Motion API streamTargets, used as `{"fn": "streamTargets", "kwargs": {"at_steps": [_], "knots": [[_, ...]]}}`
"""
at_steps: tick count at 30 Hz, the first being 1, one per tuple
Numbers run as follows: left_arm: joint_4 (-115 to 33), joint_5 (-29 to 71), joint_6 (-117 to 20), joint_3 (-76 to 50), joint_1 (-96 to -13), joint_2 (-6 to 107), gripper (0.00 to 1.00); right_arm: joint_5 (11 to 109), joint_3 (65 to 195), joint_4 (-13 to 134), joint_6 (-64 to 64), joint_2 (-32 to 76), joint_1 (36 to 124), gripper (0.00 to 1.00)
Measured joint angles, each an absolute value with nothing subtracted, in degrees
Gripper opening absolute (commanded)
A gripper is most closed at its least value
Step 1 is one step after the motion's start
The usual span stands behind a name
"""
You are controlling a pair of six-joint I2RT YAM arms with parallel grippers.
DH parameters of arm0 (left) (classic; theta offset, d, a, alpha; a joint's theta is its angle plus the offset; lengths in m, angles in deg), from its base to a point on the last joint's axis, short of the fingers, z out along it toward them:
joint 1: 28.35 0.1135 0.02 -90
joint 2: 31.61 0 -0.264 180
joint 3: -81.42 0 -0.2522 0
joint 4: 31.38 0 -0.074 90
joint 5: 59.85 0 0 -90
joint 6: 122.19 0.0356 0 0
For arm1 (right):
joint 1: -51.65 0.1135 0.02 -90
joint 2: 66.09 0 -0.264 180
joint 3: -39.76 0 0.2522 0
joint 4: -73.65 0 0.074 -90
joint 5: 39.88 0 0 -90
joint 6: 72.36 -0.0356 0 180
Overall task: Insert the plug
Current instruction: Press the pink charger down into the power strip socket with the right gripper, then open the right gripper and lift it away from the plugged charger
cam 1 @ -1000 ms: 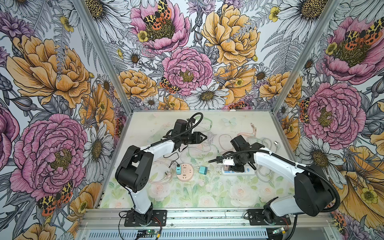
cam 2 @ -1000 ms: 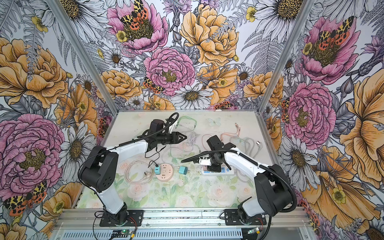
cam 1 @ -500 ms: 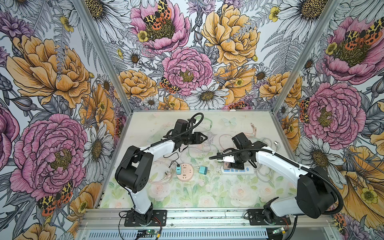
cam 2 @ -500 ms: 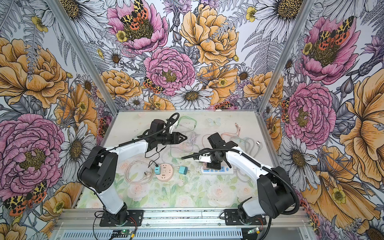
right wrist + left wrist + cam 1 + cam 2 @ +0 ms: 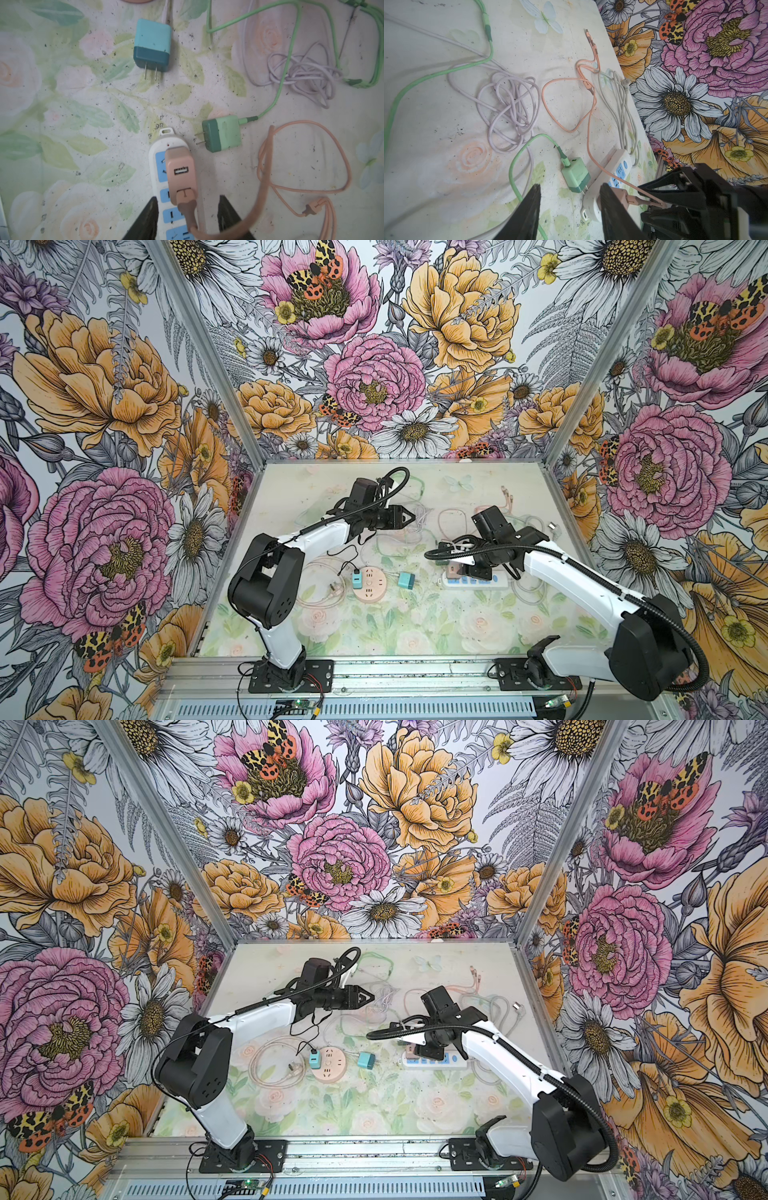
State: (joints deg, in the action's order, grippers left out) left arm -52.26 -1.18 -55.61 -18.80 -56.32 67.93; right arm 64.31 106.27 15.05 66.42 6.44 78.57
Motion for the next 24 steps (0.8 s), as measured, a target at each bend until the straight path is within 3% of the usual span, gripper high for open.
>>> {"fn": "streamTargets", "kwargs": {"at_steps": [8,15,24], "knots": [[-61.7,5.9,-52.1,-15.0,-57.9,65.9,0.51,59.0,102.4,18.8,55.5,-5.0,78.5,0.58],[-68.3,12.6,-51.0,-8.0,-59.9,67.6,0.53,45.0,98.1,33.5,40.4,-16.9,77.4,0.85],[-78.1,24.2,-48.7,13.1,-66.9,85.9,0.54,46.4,106.1,38.0,24.5,-11.9,69.9,0.87]]}}
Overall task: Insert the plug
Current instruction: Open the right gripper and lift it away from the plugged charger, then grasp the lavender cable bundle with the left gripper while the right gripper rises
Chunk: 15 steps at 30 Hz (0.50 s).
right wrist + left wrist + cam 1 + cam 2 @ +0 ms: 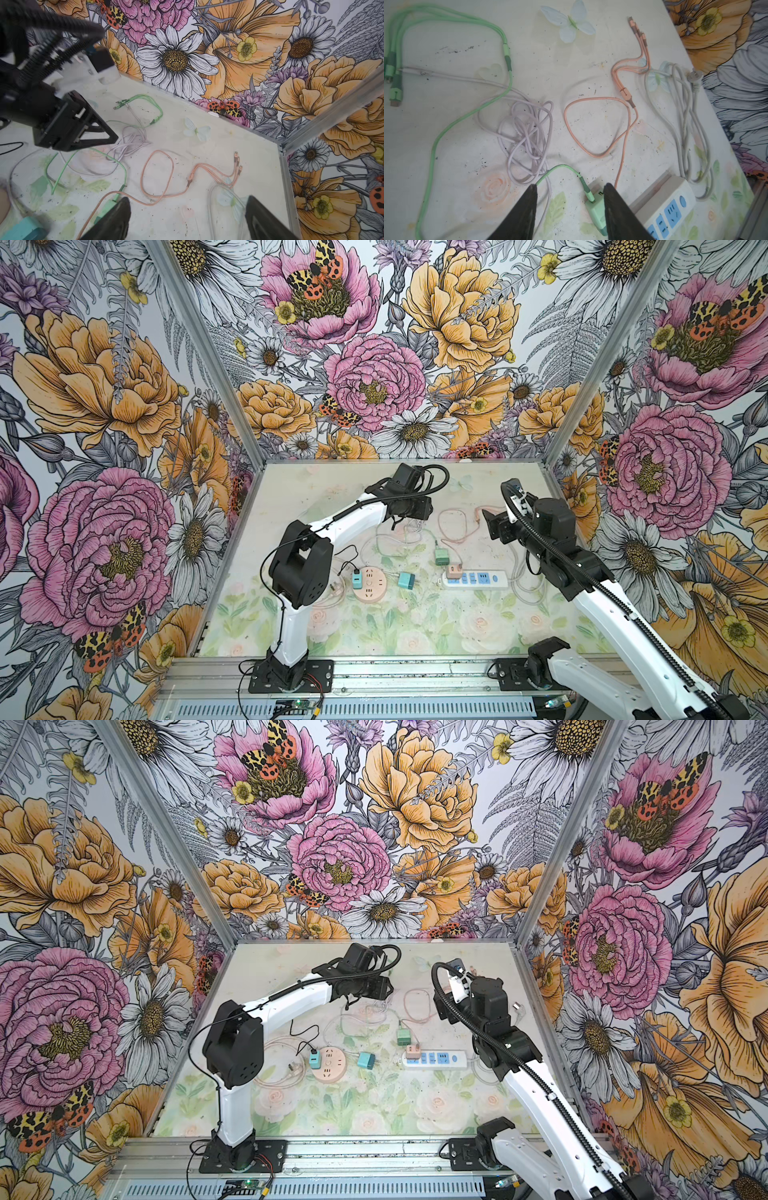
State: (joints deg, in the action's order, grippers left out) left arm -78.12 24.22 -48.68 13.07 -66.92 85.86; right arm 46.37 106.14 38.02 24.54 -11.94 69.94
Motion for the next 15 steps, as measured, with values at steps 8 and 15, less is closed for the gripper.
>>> {"fn": "streamTargets", "kwargs": {"at_steps": [8,15], "knots": [[-87.3,30.8,-48.9,23.2,-68.4,97.4,0.54,46.9,107.9,38.6,18.7,-6.4,66.5,0.86],[-89.7,33.2,-51.4,25.9,-67.9,101.8,0.30,47.4,108.1,38.9,15.8,-4.4,65.1,0.86]]}}
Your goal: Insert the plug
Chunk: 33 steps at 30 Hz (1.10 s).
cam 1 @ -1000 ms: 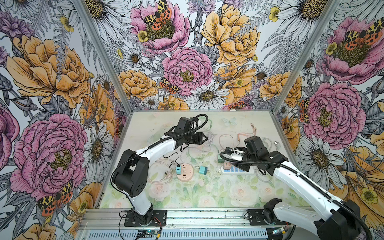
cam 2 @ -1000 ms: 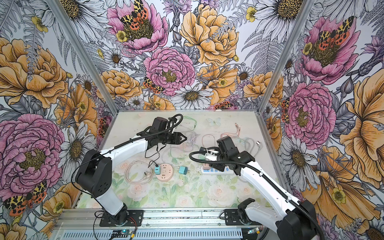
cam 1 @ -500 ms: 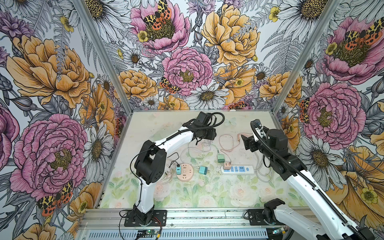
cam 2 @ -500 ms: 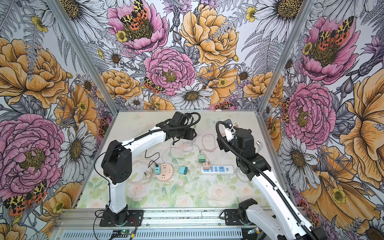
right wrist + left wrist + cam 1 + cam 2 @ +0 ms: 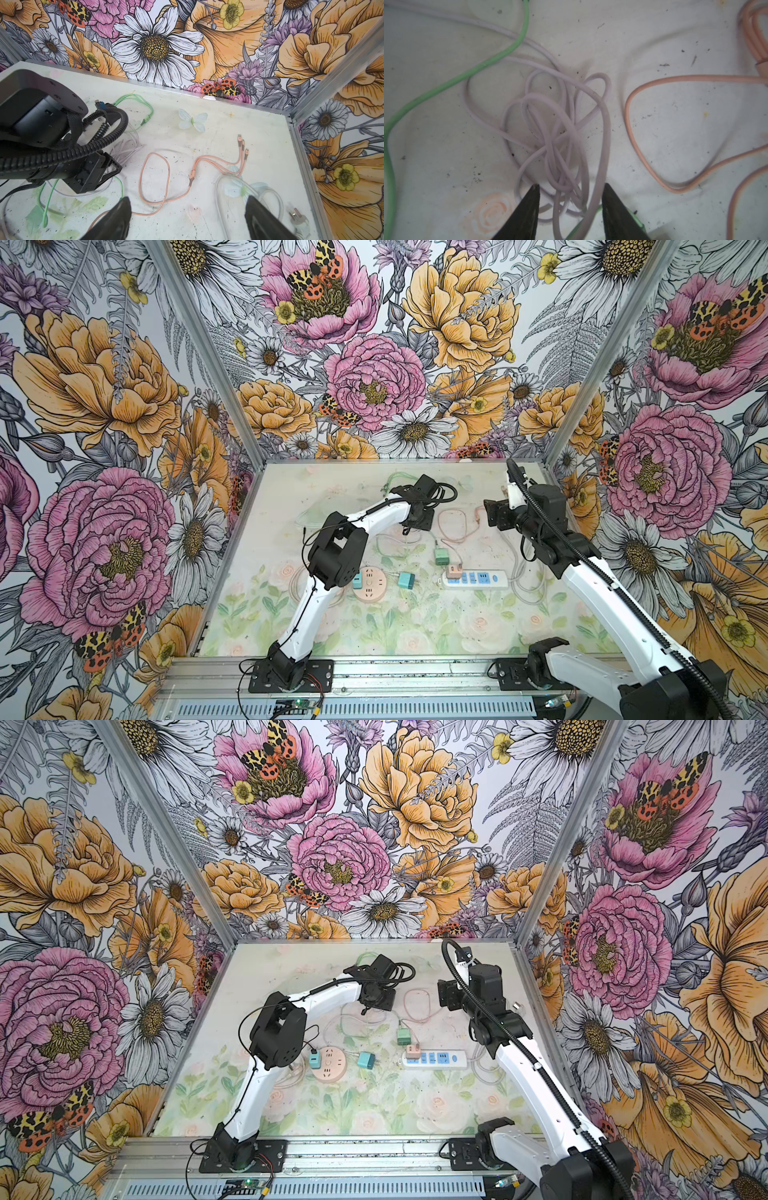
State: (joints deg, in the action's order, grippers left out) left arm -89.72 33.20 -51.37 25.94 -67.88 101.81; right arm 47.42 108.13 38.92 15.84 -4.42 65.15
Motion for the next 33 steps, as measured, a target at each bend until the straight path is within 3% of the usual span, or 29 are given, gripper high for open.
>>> {"fn": "streamTargets", "kwargs": {"at_steps": [2,4,18,28,33], "knots": [[-90.2,33.2,-52.5,25.9,-67.1,101.9,0.20,47.6,108.2,38.9,15.4,-4.0,65.2,0.86],[-90.3,33.1,-53.2,25.9,-66.0,101.9,0.16,47.7,108.6,38.9,15.1,-3.5,65.2,0.85],[-76.8,19.9,-55.9,6.6,-53.8,80.0,0.16,55.0,112.3,39.1,9.6,3.6,65.1,0.72],[-69.5,10.2,-56.5,0.9,-52.1,76.1,0.16,62.8,116.4,39.2,3.0,11.1,65.2,0.58],[-63.1,3.0,-59.4,-4.9,-50.5,71.2,0.16,65.2,117.3,39.2,0.7,14.4,66.8,0.57]]}}
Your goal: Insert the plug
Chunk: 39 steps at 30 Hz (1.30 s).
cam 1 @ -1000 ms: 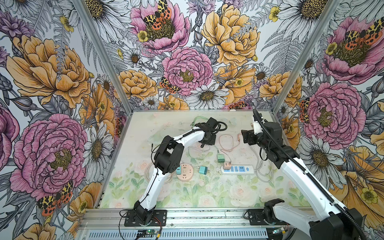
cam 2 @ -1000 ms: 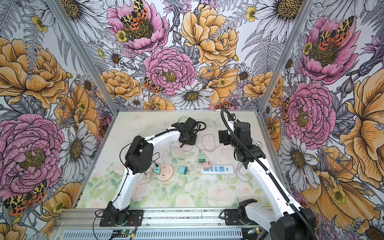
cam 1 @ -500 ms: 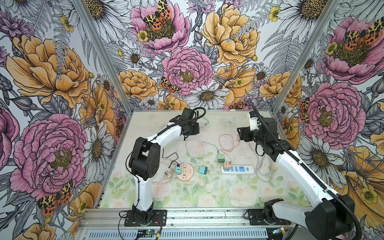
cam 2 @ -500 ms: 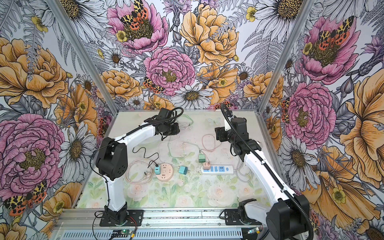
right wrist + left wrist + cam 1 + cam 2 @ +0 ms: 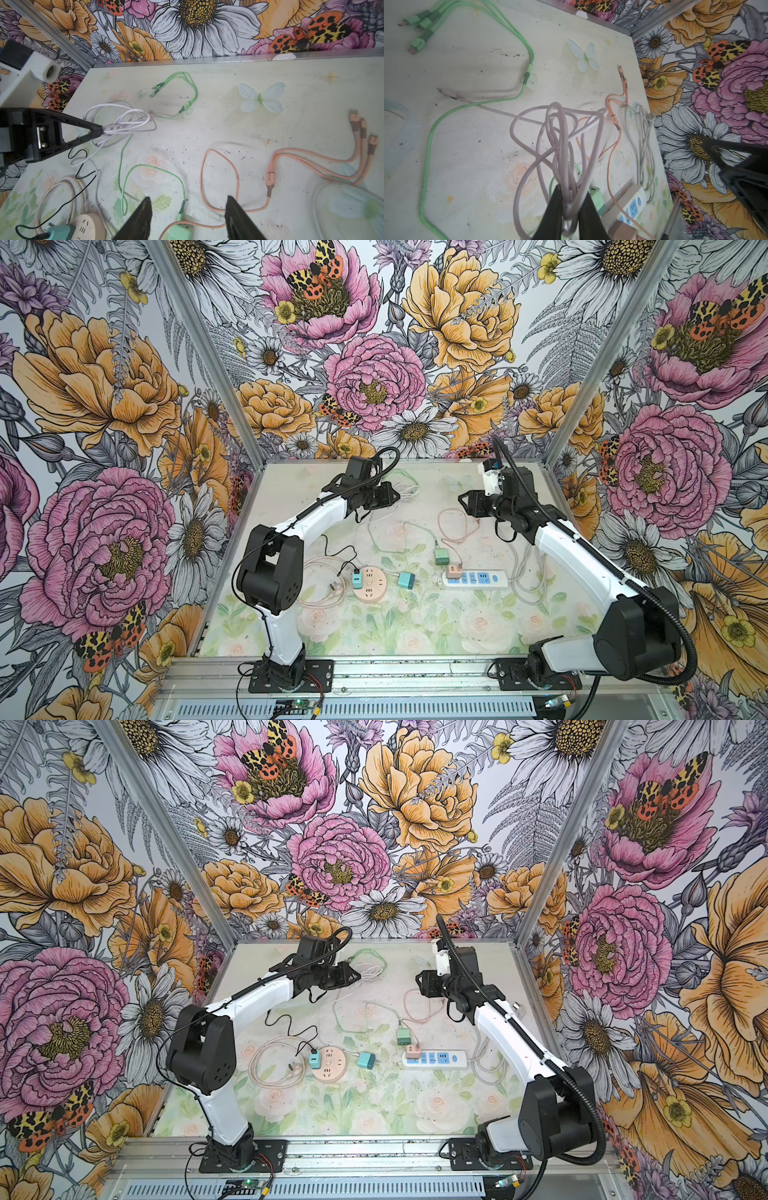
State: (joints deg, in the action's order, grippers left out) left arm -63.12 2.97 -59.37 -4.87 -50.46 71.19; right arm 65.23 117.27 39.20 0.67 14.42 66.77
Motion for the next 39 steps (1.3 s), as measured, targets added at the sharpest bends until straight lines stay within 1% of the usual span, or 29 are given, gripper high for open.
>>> {"fn": "streamTargets", "kwargs": {"at_steps": [4,8,13,20,23,28,34,39], "knots": [[-58.4,-1.1,-60.9,-7.3,-48.6,65.4,0.17,65.9,118.1,39.1,0.0,16.3,68.7,0.56],[-56.1,-2.3,-60.8,-8.5,-47.6,60.5,0.17,66.5,119.7,39.2,-0.6,17.5,70.2,0.55],[-56.2,-1.6,-60.8,-11.0,-46.3,55.1,0.17,66.5,121.1,39.2,-0.9,18.7,71.9,0.54],[-58.3,2.0,-60.8,-14.0,-41.1,49.6,0.15,67.1,122.0,39.2,-2.0,21.5,74.2,0.46],[-58.8,2.7,-60.8,-14.7,-39.0,48.4,0.14,68.0,122.4,39.2,-2.7,22.5,75.1,0.42],[-59.3,3.9,-60.8,-15.9,-37.1,48.1,0.14,69.7,123.9,39.2,-3.4,24.5,77.3,0.40],[-61.4,7.8,-60.8,-18.0,-36.7,48.1,0.13,70.9,126.8,39.2,-5.6,28.4,80.1,0.37],[-62.4,10.0,-60.8,-19.9,-35.8,48.1,0.13,70.0,130.1,39.2,-8.0,34.1,82.2,0.31]]}}
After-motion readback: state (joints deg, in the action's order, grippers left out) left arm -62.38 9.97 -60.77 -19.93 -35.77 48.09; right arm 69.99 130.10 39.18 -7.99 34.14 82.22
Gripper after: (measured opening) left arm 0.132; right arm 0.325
